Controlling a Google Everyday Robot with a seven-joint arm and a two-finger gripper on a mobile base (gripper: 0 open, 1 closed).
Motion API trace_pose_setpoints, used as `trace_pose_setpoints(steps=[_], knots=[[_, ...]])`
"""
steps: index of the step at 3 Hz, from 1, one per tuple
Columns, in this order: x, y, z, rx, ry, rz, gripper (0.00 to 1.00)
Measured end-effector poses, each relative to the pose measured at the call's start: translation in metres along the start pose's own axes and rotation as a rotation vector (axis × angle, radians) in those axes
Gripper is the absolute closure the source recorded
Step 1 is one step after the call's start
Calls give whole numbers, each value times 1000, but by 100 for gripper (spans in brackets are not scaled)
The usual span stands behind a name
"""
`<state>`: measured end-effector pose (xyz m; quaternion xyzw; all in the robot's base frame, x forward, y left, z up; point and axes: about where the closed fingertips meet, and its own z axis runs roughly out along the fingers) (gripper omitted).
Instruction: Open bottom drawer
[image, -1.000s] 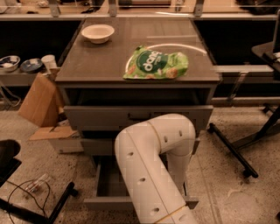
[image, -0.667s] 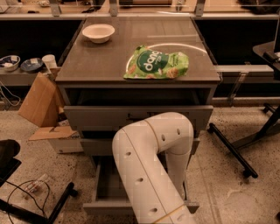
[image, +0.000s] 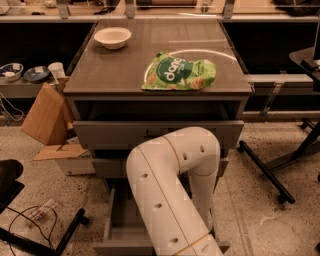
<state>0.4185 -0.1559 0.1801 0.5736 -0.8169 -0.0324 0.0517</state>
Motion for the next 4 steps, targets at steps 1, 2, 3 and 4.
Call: trace_pose_setpoints(steps=[1,2,3,4], knots=[[21,21,-6,-22,20,65,100],[20,20,-5,-22,20,65,100],[31,35,-6,-40,25,114,100],[31,35,-6,-40,25,114,100]])
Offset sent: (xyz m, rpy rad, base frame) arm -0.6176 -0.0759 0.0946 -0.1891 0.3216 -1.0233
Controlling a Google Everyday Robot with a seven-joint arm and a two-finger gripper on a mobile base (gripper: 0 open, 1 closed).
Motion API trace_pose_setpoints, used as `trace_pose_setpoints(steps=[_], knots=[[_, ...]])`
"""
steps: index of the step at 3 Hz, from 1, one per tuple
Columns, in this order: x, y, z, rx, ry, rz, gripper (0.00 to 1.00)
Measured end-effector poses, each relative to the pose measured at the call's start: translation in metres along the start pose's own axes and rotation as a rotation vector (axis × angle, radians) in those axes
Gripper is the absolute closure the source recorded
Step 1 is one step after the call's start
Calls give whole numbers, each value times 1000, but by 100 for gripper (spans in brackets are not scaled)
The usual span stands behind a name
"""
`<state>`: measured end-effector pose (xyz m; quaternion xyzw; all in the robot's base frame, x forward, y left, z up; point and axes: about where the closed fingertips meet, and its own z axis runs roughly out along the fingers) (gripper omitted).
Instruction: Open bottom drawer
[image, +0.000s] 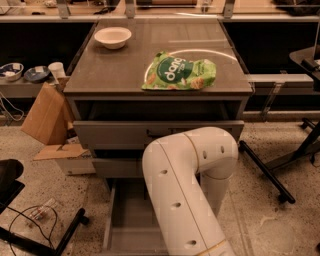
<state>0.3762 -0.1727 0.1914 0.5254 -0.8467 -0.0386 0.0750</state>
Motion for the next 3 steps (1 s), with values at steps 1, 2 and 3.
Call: trace_pose_setpoints(steps=[1,2,3], knots=[[8,11,1,-14,2,35,100],[8,11,1,-14,2,35,100],[14,19,2,-26,4,61,100]])
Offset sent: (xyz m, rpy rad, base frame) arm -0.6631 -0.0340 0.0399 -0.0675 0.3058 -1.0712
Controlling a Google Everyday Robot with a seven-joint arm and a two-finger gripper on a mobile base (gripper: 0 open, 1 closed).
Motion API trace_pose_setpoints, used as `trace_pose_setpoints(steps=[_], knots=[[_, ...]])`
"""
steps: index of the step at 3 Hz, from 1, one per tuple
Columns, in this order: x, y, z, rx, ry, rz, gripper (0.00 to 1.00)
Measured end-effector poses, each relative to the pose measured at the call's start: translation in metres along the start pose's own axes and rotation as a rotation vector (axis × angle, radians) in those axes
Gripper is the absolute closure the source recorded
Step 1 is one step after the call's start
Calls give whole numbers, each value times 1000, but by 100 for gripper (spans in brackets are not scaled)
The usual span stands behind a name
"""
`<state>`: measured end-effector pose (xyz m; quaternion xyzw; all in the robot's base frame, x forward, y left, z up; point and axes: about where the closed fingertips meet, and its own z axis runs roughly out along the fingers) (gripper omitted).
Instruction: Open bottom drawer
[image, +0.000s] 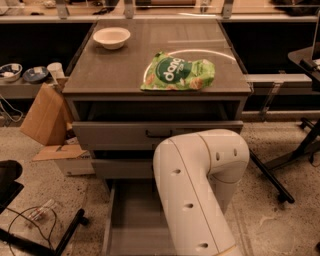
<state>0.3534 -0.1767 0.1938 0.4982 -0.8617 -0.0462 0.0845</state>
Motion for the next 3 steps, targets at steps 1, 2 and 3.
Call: trace_pose_setpoints(steps=[1,2,3], knots=[[-2,0,0,0,0,0,100],[4,9,0,-13,2,27,100],[6,12,-2,-16,5,31,100]])
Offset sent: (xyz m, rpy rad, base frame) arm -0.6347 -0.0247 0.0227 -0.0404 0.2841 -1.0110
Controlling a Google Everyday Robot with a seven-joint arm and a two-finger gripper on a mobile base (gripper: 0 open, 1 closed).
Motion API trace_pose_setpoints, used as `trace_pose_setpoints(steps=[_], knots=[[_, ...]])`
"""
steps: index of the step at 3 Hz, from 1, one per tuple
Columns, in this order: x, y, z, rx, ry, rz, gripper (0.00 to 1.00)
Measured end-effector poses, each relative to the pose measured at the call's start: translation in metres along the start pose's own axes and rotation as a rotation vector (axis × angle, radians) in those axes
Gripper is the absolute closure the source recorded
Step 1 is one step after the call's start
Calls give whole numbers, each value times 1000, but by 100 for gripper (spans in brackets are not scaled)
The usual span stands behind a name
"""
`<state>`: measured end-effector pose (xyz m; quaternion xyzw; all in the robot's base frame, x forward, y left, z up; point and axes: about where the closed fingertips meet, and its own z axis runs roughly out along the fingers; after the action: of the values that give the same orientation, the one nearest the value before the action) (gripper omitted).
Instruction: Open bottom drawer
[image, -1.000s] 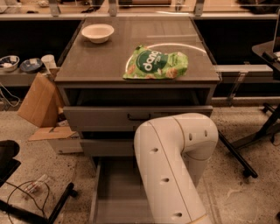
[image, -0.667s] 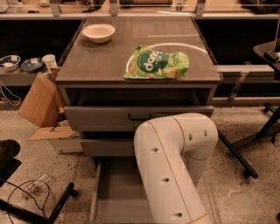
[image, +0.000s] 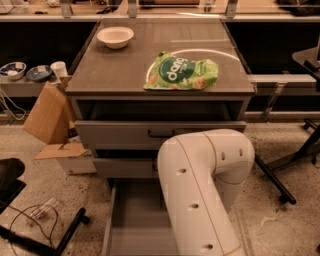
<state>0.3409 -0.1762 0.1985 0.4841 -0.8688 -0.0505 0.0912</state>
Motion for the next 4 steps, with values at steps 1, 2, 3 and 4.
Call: trace_pose_setpoints(steps=[1,2,3,4], knots=[[0,-3,-2,-2,2,3,100],[-1,-7,-3,-2,1,3,100],[-2,-7,-3,-2,1,3,87],[-2,-7,-3,-2,1,3,64]])
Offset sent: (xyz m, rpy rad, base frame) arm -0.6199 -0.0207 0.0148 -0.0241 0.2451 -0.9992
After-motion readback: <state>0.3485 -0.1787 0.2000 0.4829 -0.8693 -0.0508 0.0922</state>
